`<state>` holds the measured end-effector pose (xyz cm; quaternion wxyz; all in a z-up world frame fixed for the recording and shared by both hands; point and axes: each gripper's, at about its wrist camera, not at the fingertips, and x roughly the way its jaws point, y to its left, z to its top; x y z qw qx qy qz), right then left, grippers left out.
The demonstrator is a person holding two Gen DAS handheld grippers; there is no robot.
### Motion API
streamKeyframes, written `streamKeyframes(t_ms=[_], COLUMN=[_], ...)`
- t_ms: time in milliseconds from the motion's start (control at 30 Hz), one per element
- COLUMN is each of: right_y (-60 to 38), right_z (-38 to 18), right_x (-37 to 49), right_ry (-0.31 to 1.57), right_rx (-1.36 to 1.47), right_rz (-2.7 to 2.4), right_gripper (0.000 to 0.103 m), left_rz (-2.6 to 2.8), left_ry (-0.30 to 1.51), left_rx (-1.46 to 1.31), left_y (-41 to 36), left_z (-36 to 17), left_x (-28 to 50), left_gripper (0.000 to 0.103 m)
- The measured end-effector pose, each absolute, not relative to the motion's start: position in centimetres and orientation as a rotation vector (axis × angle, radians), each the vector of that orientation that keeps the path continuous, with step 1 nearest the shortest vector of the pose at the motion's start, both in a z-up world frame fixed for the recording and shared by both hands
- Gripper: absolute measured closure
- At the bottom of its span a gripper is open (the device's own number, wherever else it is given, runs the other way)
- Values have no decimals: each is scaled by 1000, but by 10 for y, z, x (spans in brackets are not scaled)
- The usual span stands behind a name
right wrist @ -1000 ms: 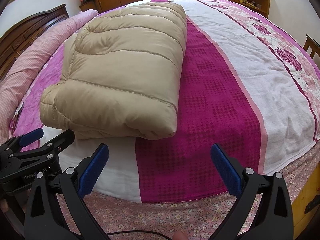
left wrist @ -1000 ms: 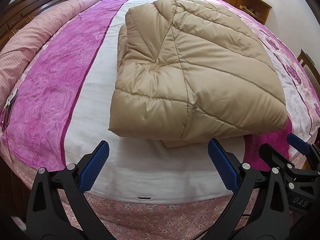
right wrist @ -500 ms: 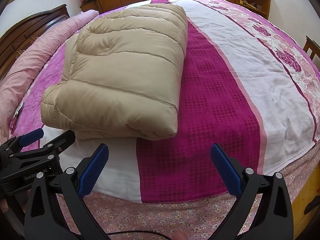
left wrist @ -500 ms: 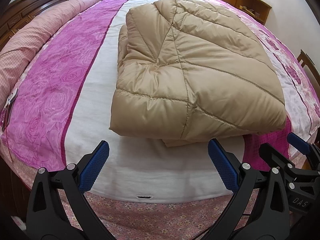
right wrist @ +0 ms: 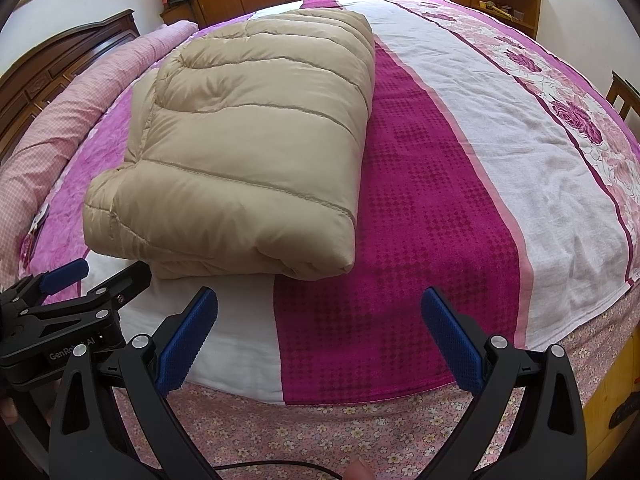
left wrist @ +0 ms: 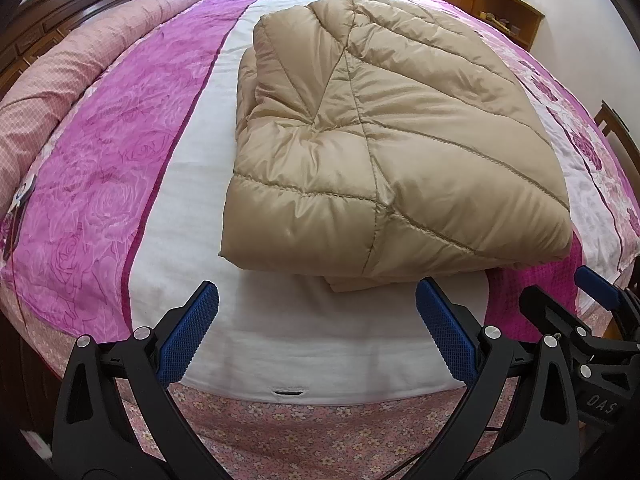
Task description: Fold large clothes
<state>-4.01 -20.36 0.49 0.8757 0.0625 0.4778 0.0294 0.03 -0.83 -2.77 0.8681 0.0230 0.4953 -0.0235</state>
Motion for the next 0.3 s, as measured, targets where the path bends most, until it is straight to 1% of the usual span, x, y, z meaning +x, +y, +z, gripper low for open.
streamKeyframes(t_ms=[300], right_y=[-213], right_z=[11], right_x=[-44], right_ry=[997], right_rx=[126], right_rz=[55], right_gripper=[6], left_rz=[-46], left_ry=[1069], left_rx=[20], left_y=[2], left_z=[-35], left_x=[-3], left_gripper=[5])
